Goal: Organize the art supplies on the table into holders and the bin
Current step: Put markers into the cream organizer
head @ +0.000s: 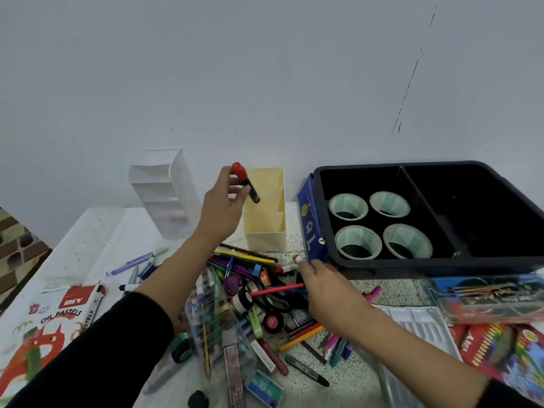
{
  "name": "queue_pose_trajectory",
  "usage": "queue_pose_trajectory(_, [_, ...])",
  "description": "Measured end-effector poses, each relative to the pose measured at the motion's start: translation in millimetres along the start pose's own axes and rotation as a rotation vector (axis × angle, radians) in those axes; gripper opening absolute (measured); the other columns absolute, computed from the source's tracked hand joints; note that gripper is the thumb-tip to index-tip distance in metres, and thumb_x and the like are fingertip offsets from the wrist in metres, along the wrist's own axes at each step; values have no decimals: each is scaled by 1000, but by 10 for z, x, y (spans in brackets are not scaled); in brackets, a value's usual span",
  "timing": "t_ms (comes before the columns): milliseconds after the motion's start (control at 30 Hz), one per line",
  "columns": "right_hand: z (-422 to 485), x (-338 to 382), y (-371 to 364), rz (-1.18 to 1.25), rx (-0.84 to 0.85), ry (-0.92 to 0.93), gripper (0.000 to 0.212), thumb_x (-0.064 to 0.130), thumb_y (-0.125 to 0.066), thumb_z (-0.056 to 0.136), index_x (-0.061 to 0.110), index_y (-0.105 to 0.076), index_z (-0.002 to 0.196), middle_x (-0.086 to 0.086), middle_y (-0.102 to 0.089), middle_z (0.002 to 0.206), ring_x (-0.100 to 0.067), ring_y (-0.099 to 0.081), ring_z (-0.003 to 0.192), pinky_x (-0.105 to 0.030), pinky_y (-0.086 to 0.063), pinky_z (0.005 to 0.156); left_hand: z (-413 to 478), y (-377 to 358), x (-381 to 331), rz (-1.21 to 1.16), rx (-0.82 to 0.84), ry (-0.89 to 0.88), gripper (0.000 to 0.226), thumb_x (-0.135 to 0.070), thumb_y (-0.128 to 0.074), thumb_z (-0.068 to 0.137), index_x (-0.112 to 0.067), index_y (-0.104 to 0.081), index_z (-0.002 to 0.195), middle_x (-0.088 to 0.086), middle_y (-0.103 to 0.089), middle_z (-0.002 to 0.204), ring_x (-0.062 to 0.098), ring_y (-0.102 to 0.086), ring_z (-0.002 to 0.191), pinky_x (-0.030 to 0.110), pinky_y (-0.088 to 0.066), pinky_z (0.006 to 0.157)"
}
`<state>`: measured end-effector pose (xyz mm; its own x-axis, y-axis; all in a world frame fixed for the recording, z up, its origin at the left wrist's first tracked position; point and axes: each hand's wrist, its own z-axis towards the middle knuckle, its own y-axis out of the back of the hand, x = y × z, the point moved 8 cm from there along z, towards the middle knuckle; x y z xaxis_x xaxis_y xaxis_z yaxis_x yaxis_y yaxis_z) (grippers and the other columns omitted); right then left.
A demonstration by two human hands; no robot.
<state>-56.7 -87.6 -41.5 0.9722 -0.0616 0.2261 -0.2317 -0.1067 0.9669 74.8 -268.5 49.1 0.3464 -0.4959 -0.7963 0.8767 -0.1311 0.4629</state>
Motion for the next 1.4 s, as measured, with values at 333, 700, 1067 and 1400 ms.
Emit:
queue_pose_trajectory(333, [150, -191, -159, -121, 61, -162, 69, 6, -63, 92, 12, -24, 149, -15, -45, 133, -33, -61, 113, -40, -53, 91, 198, -286, 313, 376, 285, -100, 21, -27, -62, 96, -20, -52, 113, -8, -62, 98, 21, -60, 78, 41, -53, 77])
queue_pose_trajectory(700, [139, 27, 53, -30, -113, -179, 70, -12, -56, 84, 12, -31, 144, -11, -46, 123, -30, -55, 91, -35, -39, 68, 138, -394, 340, 484, 436, -294, 20, -35, -54, 99, -27, -53, 118, -7, -55, 94, 16, -54, 85, 32, -45, 70])
queue_pose_trajectory(1067, [312, 247, 838, 377, -496, 5, 40, 33, -35, 108, 44, -29, 146, 4, -47, 97, -19, -53, 72, -39, -49, 64, 165, -212, 325, 375, 293, -203, 31, -36, -64, 90, -30, -59, 120, -3, -45, 113, 15, -55, 92, 31, -49, 73])
queue_pose_trajectory(1400, [1169, 143, 1175, 298, -487, -16, 14, 11, -65, 89, 18, -71, 98, 4, -58, 95, -12, -55, 85, -26, -44, 75, -51, -251, 692, 134, 411, 96, 62, -26, -68, 93, -41, -32, 140, -4, -55, 122, 8, -70, 72, 32, -56, 75])
